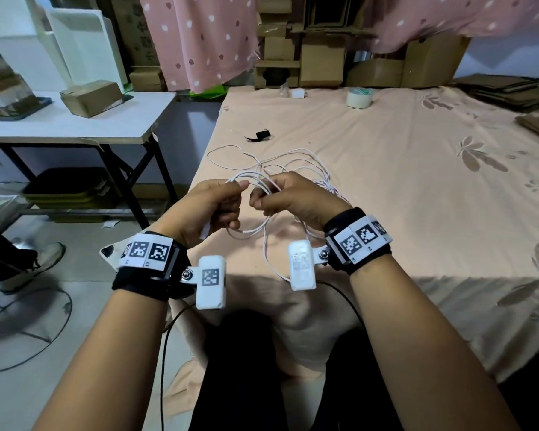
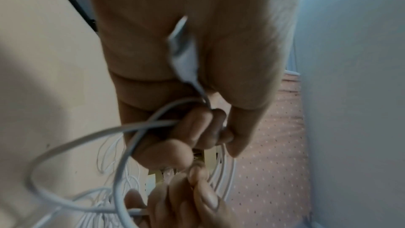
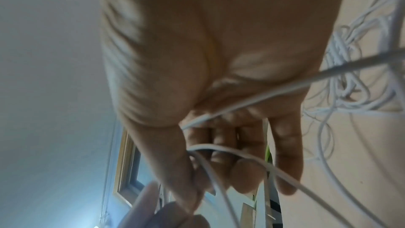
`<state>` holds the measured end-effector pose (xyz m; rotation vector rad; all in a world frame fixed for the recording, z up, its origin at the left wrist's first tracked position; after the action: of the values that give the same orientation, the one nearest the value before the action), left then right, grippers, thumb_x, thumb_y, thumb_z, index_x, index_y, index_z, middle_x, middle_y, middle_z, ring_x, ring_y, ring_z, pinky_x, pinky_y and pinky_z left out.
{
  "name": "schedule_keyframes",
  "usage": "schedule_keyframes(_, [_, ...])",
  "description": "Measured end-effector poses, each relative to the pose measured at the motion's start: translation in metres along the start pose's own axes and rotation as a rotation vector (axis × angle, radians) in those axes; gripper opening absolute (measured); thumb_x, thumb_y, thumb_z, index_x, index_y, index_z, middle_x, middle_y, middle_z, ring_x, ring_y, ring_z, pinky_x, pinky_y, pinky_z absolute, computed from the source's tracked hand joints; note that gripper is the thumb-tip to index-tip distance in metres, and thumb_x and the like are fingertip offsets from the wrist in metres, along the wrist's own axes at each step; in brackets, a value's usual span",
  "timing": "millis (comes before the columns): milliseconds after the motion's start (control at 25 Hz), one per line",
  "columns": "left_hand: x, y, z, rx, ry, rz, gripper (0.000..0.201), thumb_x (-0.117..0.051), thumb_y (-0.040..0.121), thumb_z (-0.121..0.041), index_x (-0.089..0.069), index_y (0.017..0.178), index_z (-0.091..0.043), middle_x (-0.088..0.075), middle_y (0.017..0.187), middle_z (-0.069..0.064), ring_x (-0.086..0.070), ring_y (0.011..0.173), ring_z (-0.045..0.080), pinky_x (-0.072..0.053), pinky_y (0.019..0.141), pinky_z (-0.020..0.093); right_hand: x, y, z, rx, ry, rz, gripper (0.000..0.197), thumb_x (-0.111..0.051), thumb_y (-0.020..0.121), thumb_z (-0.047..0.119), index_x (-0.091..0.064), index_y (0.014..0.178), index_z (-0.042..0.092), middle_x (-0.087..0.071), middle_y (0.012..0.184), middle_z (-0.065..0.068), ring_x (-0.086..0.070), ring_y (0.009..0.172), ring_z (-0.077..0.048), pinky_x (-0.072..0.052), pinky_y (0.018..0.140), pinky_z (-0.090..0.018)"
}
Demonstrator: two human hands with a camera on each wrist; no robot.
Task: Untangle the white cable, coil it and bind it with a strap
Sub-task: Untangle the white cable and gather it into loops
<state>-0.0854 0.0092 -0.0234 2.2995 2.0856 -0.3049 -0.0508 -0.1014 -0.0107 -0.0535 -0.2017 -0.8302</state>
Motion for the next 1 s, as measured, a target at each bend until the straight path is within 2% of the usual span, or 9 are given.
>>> schedule_keyframes(240, [0.012, -0.001, 0.006, 0.004, -0.239, 0.039, 0.036, -0.054, 0.097, -0.026, -0.051, 0.063, -0.017, -0.032, 0.054, -0.004, -0.036, 0.052, 0.016, -0.047, 0.073, 0.033, 0.012, -0.002, -0.009, 0.023, 0.287, -0.023, 0.008, -0.055, 0.086, 0.005, -0.063, 0.087, 0.008, -0.071, 0.077, -0.008, -0.071, 0.087, -0.026, -0.048, 0.093, -0.038])
schedule_keyframes(320, [0.014, -0.002, 0.007, 0.005, -0.283, 0.049, 0.032, -0.052, 0.098, -0.026, -0.054, 0.067, -0.015, -0.032, 0.051, -0.005, -0.038, 0.052, 0.017, -0.052, 0.078, 0.036, 0.011, -0.003, -0.011, 0.011, 0.354, -0.006, 0.002, -0.057, 0.086, 0.007, -0.058, 0.087, 0.006, -0.058, 0.060, -0.006, -0.069, 0.072, -0.028, -0.047, 0.095, -0.041])
schedule_keyframes(440, [0.014, 0.000, 0.007, -0.008, -0.293, 0.054, 0.029, -0.048, 0.100, -0.025, -0.053, 0.074, -0.013, -0.033, 0.048, -0.006, -0.043, 0.050, 0.015, -0.058, 0.080, 0.037, 0.013, -0.002, -0.015, -0.015, 0.372, -0.015, 0.020, -0.062, 0.084, 0.008, -0.056, 0.102, 0.001, -0.053, 0.054, 0.003, -0.062, 0.057, -0.022, -0.042, 0.097, -0.045])
schedule_keyframes(600, [0.005, -0.001, 0.007, -0.033, -0.334, 0.142, 0.037, -0.048, 0.098, -0.024, -0.051, 0.062, -0.017, -0.039, 0.052, -0.002, -0.058, 0.064, 0.024, -0.053, 0.097, 0.046, 0.014, -0.007, -0.018, -0.059, 0.403, 0.014, 0.011, -0.065, 0.082, 0.009, -0.060, 0.090, 0.004, -0.059, 0.067, -0.008, -0.068, 0.060, -0.017, -0.054, 0.077, -0.023])
schedule_keyframes(680, [0.003, -0.001, 0.004, -0.072, -0.310, 0.151, 0.040, -0.050, 0.096, -0.021, -0.055, 0.057, -0.018, -0.044, 0.057, 0.000, -0.064, 0.071, 0.026, -0.050, 0.101, 0.050, 0.012, -0.009, -0.021, -0.079, 0.384, 0.046, 0.007, -0.065, 0.083, 0.012, -0.064, 0.079, 0.006, -0.063, 0.071, -0.015, -0.071, 0.078, -0.026, -0.056, 0.079, -0.026])
schedule_keyframes(760, [0.002, 0.000, 0.002, -0.092, -0.340, 0.157, 0.037, -0.049, 0.097, -0.019, -0.052, 0.060, -0.018, -0.042, 0.057, -0.002, -0.060, 0.065, 0.023, -0.051, 0.099, 0.048, 0.010, -0.012, -0.021, -0.064, 0.402, 0.065, 0.012, -0.065, 0.085, 0.013, -0.066, 0.075, 0.006, -0.066, 0.067, -0.011, -0.069, 0.092, -0.036, -0.055, 0.091, -0.035])
schedule_keyframes(840, [0.002, 0.001, 0.001, -0.079, -0.442, 0.172, 0.033, -0.047, 0.097, -0.022, -0.046, 0.064, -0.020, -0.037, 0.054, -0.006, -0.047, 0.055, 0.016, -0.054, 0.090, 0.041, 0.011, -0.016, -0.018, -0.055, 0.500, 0.067, 0.016, -0.064, 0.087, 0.014, -0.057, 0.075, 0.007, -0.051, 0.050, -0.003, -0.072, 0.090, -0.034, -0.054, 0.094, -0.037])
schedule_keyframes(920, [0.002, 0.001, 0.001, -0.055, -0.502, 0.179, 0.033, -0.042, 0.100, -0.024, -0.045, 0.068, -0.020, -0.034, 0.053, -0.009, -0.037, 0.048, 0.011, -0.052, 0.076, 0.032, 0.016, -0.019, -0.017, -0.052, 0.507, 0.046, 0.022, -0.060, 0.090, 0.013, -0.048, 0.072, 0.010, -0.038, 0.044, 0.003, -0.075, 0.083, -0.031, -0.055, 0.086, -0.032])
schedule_keyframes(1000, [0.005, 0.003, 0.002, -0.035, -0.494, 0.137, 0.033, -0.041, 0.102, -0.027, -0.046, 0.070, -0.019, -0.031, 0.052, -0.010, -0.030, 0.041, 0.007, -0.045, 0.060, 0.025, 0.018, -0.018, -0.019, -0.065, 0.437, 0.021, 0.028, -0.059, 0.092, 0.016, -0.049, 0.066, 0.011, -0.044, 0.047, -0.001, -0.075, 0.082, -0.032, -0.054, 0.076, -0.026])
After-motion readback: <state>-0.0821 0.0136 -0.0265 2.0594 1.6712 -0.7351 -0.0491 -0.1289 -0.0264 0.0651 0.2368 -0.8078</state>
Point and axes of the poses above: each hand's wrist, its own y-axis towards the middle knuckle, its own x-axis out of the back of the hand, z = x × y, the point moved 10 cm from there along y, towards the middle knuckle
